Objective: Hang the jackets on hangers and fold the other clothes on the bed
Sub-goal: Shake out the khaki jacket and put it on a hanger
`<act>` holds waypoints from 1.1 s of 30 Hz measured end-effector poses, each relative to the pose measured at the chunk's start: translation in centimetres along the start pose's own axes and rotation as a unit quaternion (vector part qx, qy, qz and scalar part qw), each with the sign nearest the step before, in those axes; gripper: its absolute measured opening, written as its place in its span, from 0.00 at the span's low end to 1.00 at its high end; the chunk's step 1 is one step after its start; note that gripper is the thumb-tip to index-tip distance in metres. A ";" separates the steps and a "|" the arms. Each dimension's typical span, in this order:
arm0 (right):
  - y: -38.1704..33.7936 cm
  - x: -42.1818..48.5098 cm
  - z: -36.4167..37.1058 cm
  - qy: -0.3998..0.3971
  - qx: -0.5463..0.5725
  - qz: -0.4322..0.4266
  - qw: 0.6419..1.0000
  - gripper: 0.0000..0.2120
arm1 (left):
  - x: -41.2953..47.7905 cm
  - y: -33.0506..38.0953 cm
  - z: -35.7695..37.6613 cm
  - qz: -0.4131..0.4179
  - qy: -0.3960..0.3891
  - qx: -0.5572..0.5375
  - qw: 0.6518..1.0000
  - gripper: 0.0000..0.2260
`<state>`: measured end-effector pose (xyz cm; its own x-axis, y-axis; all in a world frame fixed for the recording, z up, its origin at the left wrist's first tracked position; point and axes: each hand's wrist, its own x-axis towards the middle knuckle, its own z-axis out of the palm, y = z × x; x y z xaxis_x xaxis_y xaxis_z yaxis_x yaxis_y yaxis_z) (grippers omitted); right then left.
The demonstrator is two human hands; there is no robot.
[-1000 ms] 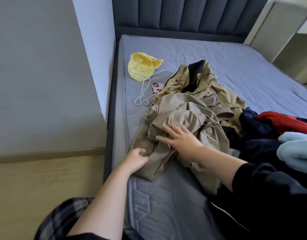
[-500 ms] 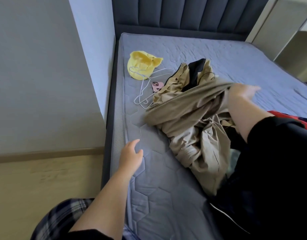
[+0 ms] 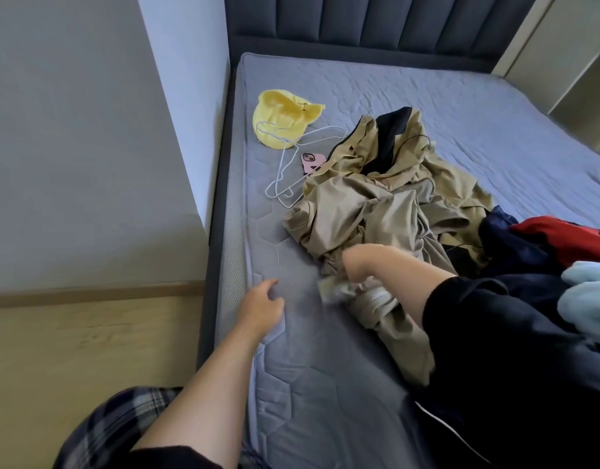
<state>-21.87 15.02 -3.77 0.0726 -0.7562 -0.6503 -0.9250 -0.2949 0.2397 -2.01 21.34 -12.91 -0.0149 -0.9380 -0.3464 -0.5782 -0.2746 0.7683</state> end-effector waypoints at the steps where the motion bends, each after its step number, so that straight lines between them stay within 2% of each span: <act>1: 0.2 -0.8 -0.2 -0.052 -0.048 0.028 0.997 0.14 | 0.0 -0.1 0.2 0.004 -0.008 0.015 1.000 0.23; 2: 0.8 -1.3 -0.1 -0.070 -0.072 0.068 0.993 0.16 | 0.0 -0.1 0.4 0.010 -0.012 0.032 0.999 0.23; 4: 2.0 -1.8 0.1 -0.026 -0.080 0.129 0.988 0.15 | -0.1 -0.2 0.8 0.025 -0.008 0.068 0.997 0.23; 6: 2.6 -1.3 0.3 0.119 -0.037 0.133 0.983 0.15 | -0.2 -0.1 0.9 0.032 -0.008 0.089 0.995 0.23; 8: 2.6 0.1 1.1 0.254 -0.014 0.067 0.965 0.22 | -0.2 -0.1 1.0 0.037 -0.018 0.102 0.994 0.23; 9: 2.3 0.6 1.5 0.258 -0.035 0.031 0.965 0.27 | -0.2 -0.1 0.9 0.037 -0.023 0.107 0.993 0.23; 10: 2.0 1.0 2.1 0.225 -0.062 0.015 0.972 0.32 | -0.3 -0.1 0.9 0.038 -0.027 0.113 0.993 0.22; 12: 1.5 1.6 3.2 0.164 -0.063 0.029 0.984 0.31 | -0.4 -0.1 0.8 0.042 -0.028 0.122 0.991 0.22; 16: 0.6 2.5 4.3 0.207 0.115 0.001 0.972 0.19 | -0.7 0.3 0.5 0.043 -0.020 0.108 0.993 0.22; 19: 0.2 2.0 3.6 0.174 0.223 -0.036 0.958 0.24 | -1.1 0.5 0.4 0.040 -0.016 0.063 0.997 0.24; 21: 0.8 1.0 2.7 0.179 0.274 -0.056 0.943 0.23 | -1.4 0.6 0.3 0.042 -0.013 0.027 0.999 0.25; 25: 2.4 -1.8 1.4 0.186 0.361 -0.097 0.909 0.11 | -1.7 0.8 -0.1 0.045 -0.003 -0.037 0.998 0.25; 27: 2.7 -3.3 0.9 0.175 0.395 -0.115 0.894 0.08 | -2.1 1.3 -0.3 0.053 -0.007 -0.092 0.994 0.28; 30: 2.8 -5.3 -0.2 0.156 0.464 -0.124 0.863 0.08 | -2.8 2.8 -1.3 0.115 -0.004 -0.149 0.982 0.38; 33: 2.3 -7.4 -2.1 0.150 0.545 -0.149 0.811 0.08 | -3.4 4.8 -2.8 0.172 0.010 -0.112 0.979 0.49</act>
<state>-23.76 18.77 3.11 0.2906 -0.9023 -0.3185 -0.6183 0.0770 -0.7822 -2.42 22.64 -6.56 -0.1607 -0.9863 -0.0374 -0.3487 0.0213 0.9370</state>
